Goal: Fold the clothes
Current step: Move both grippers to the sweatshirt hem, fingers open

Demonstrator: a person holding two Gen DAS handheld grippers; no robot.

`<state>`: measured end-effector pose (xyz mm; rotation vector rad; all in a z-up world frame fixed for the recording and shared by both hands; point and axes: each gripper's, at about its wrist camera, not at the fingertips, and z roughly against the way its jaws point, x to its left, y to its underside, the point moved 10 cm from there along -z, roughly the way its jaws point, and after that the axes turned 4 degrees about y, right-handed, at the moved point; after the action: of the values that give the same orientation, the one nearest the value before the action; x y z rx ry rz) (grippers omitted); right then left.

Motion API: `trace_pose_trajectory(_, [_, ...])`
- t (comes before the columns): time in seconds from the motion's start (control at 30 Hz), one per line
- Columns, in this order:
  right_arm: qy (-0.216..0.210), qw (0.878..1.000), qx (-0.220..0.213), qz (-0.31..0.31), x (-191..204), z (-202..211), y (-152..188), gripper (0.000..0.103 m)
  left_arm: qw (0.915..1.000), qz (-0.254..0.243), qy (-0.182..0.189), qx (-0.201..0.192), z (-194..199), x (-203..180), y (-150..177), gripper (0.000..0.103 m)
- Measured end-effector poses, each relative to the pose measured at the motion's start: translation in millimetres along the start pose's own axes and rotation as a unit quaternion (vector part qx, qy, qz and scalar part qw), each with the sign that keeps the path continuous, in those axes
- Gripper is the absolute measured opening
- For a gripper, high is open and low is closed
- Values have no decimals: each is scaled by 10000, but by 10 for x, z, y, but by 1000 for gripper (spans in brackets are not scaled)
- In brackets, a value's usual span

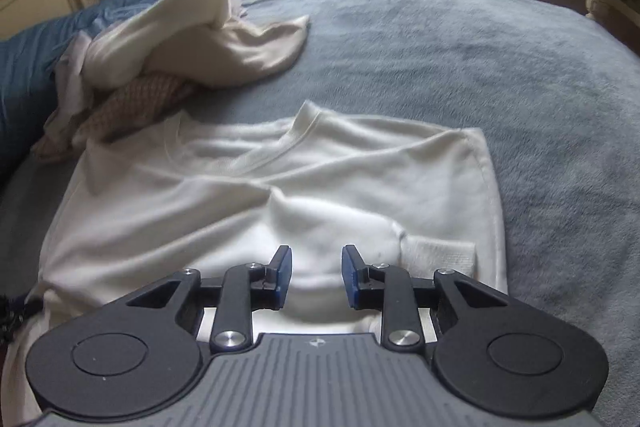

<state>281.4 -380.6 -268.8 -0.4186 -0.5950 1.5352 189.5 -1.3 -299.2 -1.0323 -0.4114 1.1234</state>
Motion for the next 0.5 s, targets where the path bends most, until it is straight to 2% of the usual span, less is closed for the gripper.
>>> trace_pose_trajectory(0.03, [150,9999,53,37,-38,-81,56,28,10000,-22,-16,-1,0,-4,-1,11])
trace_pose_trajectory(0.1, [439,9988,33,-218,-210,-213,72,20,10000,-52,-43,1,2,-10,-1,11])
trace_pose_trajectory(0.13, [400,9973,-45,-615,-321,-234,55,13,10000,-67,-56,1,4,-12,-1,12])
trace_pose_trajectory(0.17, [345,9942,-125,-1010,-427,-249,38,11,9999,-76,-77,1,5,-10,0,15])
trace_pose_trajectory(0.23, [75,9838,-303,-1766,-563,-214,23,12,9999,-82,-103,1,5,-4,3,16])
trace_pose_trajectory(0.33, [-222,9673,-362,-2502,-640,-162,43,14,9999,-102,-115,16,-3,-1,2,17])
trace_pose_trajectory(0.43, [-717,9630,-292,-2580,-437,-119,50,15,9998,-133,-157,67,-3,-1,-8,20])
trace_pose_trajectory(0.5, [-1006,9624,-215,-2515,-252,-138,59,15,9995,-124,-238,156,13,14,-17,29])
